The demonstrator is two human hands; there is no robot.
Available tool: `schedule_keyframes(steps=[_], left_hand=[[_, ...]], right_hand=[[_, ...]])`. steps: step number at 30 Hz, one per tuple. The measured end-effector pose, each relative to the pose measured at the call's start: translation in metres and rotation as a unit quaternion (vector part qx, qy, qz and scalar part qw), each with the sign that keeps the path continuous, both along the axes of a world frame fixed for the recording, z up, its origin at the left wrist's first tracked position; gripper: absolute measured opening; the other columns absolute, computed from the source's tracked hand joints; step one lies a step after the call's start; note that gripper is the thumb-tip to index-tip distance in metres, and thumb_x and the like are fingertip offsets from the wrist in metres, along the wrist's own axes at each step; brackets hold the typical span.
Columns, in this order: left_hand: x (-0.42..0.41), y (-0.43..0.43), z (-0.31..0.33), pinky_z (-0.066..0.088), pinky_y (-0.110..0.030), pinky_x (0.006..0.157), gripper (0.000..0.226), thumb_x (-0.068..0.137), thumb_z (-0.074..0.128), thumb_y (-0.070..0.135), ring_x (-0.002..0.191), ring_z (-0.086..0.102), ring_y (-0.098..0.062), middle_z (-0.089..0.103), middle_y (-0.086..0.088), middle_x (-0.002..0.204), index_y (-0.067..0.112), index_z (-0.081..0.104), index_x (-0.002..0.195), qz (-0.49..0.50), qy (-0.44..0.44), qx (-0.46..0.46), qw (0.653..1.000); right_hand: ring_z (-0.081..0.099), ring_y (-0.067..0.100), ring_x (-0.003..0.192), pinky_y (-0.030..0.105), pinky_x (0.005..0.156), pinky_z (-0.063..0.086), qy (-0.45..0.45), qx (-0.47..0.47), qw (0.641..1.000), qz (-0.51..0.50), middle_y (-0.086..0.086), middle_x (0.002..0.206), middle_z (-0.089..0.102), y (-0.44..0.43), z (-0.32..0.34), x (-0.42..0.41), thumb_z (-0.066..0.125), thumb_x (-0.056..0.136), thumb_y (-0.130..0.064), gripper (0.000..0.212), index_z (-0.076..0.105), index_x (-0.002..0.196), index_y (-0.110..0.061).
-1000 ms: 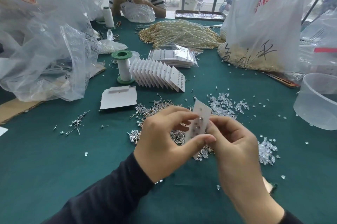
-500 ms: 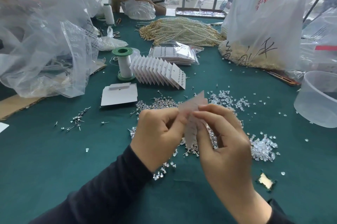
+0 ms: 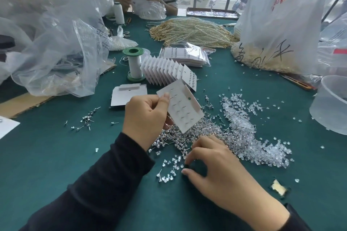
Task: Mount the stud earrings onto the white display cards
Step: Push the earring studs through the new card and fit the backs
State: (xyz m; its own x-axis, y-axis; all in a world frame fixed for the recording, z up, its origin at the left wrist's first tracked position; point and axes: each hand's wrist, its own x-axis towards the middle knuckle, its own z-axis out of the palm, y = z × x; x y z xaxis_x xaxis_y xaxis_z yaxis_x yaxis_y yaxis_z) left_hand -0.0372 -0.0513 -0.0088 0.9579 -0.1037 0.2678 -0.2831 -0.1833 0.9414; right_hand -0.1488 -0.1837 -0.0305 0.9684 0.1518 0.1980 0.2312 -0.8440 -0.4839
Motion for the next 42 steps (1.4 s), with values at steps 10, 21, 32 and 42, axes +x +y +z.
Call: schedule_keyframes(steps=[10, 21, 32, 42], left_hand=[[-0.002, 0.000, 0.001, 0.047, -0.029, 0.045, 0.043, 0.089, 0.056, 0.021, 0.037, 0.054, -0.019, 0.062, -0.010, 0.045, 0.002, 0.062, 0.051, -0.013, -0.002, 0.016, 1.000], [-0.016, -0.010, -0.007, 0.041, -0.022, 0.043, 0.049, 0.089, 0.056, 0.020, 0.031, 0.049, -0.008, 0.058, -0.016, 0.042, -0.007, 0.052, 0.048, -0.059, -0.074, 0.118, 0.988], [-0.036, -0.019, -0.008, 0.036, -0.040, 0.045, 0.051, 0.082, 0.050, 0.029, 0.041, 0.042, -0.033, 0.048, -0.024, 0.041, -0.006, 0.046, 0.044, -0.113, -0.137, 0.179, 0.968], [-0.036, -0.018, -0.007, 0.034, -0.041, 0.044, 0.051, 0.082, 0.051, 0.028, 0.039, 0.041, -0.031, 0.047, -0.023, 0.040, -0.006, 0.046, 0.044, -0.108, -0.134, 0.177, 0.969]], right_hand=[[0.057, 0.004, 0.064, 0.010, 0.059, 0.040, -0.056, 0.174, 0.978, -0.102, -0.013, 0.064, 0.062, -0.001, 0.015, -0.003, 0.066, 0.073, -0.006, 0.018, 0.063, 0.071, -0.024], [0.061, 0.006, 0.061, 0.012, 0.056, 0.046, -0.023, 0.575, 0.807, -0.135, 0.002, 0.067, 0.071, -0.018, 0.025, 0.005, 0.072, 0.069, 0.000, 0.017, 0.075, 0.072, -0.016], [0.061, 0.004, 0.074, 0.016, 0.066, 0.048, -0.210, 0.281, 0.917, -0.192, -0.009, 0.077, 0.065, -0.001, 0.019, 0.007, 0.076, 0.071, -0.001, 0.015, 0.074, 0.074, -0.016], [0.062, 0.011, 0.074, 0.031, 0.066, 0.053, -0.183, 0.289, 0.921, -0.187, -0.008, 0.079, 0.062, -0.003, 0.016, 0.008, 0.075, 0.073, -0.002, 0.014, 0.073, 0.074, -0.016]])
